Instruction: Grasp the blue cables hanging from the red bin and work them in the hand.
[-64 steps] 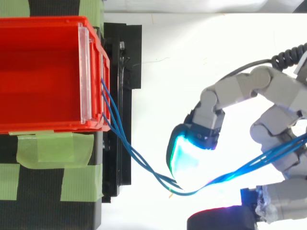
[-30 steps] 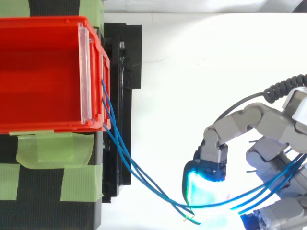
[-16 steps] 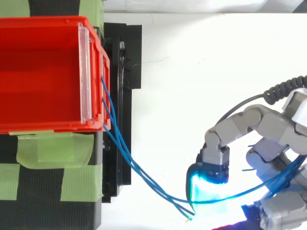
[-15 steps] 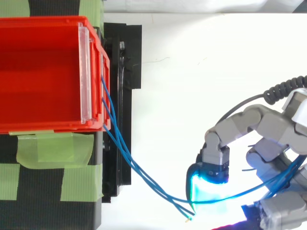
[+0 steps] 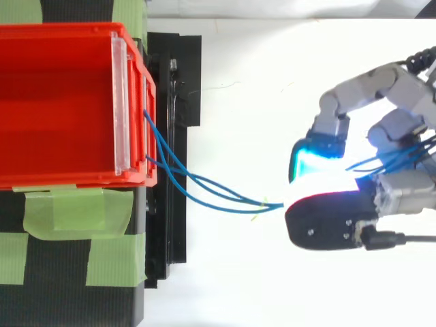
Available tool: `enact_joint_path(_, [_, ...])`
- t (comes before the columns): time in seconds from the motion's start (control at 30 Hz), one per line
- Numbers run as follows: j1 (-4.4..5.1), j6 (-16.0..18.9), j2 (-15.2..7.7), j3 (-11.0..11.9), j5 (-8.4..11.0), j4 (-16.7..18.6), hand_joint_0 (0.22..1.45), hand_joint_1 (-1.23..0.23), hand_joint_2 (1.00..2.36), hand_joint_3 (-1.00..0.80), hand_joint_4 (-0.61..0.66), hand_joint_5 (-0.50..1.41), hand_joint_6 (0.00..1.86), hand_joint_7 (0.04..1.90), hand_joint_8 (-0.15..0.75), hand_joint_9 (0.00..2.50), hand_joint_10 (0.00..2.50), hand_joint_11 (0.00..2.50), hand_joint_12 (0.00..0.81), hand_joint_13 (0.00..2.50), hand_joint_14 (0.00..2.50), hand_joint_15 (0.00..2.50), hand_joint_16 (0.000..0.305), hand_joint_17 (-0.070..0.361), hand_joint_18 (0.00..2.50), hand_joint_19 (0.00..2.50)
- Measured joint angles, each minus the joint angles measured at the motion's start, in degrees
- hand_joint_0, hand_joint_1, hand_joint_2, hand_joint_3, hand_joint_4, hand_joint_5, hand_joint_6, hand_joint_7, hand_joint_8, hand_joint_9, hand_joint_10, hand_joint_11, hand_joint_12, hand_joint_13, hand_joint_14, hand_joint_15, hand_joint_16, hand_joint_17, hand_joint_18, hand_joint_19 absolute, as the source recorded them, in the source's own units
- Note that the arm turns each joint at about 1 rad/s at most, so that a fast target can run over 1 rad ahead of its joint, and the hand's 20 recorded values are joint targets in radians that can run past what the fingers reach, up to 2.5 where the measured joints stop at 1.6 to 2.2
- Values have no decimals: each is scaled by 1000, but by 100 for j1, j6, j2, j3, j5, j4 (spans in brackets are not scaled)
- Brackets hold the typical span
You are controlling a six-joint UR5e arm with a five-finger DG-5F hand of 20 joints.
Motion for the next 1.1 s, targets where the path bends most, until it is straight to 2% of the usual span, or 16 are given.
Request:
enact_joint_path(0.27, [-55, -310, 0, -6, -8, 288, 851, -502, 1010, -774, 382, -98, 1016, 1067, 455, 1805, 2500, 2500, 533, 1889, 2500, 1398, 203, 153, 2500, 759])
enact_joint_path(0.53, [-116, -729, 0, -7, -201, 653, 862, -553, 1012, -728, 376, -97, 974, 1080, 455, 1805, 2500, 2500, 533, 1889, 2500, 1398, 203, 153, 2500, 759])
enact_joint_path(0.77, [-184, -916, 0, -7, -392, 832, 924, -591, 1018, -544, 367, -95, 974, 1066, 455, 1805, 2500, 2500, 533, 1889, 2500, 1398, 203, 153, 2500, 759])
enact_joint_path(1.1, [-253, -1061, 0, -7, -504, 926, 917, -567, 1013, -699, 369, -90, 951, 1065, 455, 1805, 2500, 2500, 533, 1889, 2500, 1398, 203, 153, 2500, 759])
